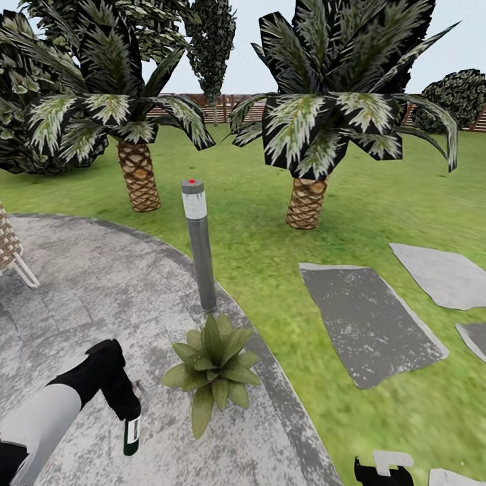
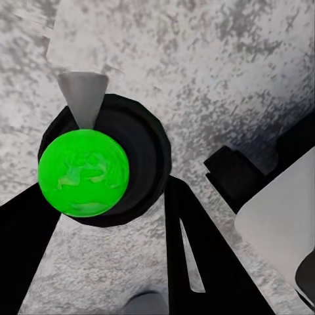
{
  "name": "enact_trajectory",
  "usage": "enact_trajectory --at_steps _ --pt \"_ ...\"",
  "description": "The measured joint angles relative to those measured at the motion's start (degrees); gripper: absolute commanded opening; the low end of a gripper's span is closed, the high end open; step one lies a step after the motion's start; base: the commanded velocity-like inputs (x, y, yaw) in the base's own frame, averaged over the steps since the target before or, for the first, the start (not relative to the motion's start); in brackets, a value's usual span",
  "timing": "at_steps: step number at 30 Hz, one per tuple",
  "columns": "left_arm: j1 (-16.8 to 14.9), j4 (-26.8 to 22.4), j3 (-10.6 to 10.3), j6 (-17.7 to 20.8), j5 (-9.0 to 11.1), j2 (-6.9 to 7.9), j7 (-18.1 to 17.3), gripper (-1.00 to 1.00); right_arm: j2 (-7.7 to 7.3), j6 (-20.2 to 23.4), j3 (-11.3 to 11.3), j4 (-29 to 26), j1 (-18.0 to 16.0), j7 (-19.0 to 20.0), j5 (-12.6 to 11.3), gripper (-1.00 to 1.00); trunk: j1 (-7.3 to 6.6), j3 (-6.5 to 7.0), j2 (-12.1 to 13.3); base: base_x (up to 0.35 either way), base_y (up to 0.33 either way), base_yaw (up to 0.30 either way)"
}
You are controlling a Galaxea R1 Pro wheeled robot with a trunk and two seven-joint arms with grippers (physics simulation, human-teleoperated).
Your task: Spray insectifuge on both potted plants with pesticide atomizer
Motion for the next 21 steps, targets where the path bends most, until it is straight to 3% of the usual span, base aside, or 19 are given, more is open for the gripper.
enact_trajectory --at_steps 10,17,21 --pt "0.2 -0.1 -0.4 0.0 -0.1 -0.41 0.0 -1.0 0.0 0.0 0.0 0.0 0.0 0.0 0.0 1.0 0.03 0.0 0.0 0.043 0.011 0.0" --pt "0.9 0.4 -0.5 -0.7 -0.1 1.52 0.0 -1.0 0.0 0.0 0.0 0.0 0.0 0.0 0.1 1.0 0.03 0.0 0.0 0.0 0.0 0.0" --pt "0.9 0.4 -0.3 -0.9 0.2 0.58 0.0 -1.0 0.0 0.0 0.0 0.0 0.0 0.0 0.1 1.0 0.03 0.0 0.0 0.0 0.0 0.0"
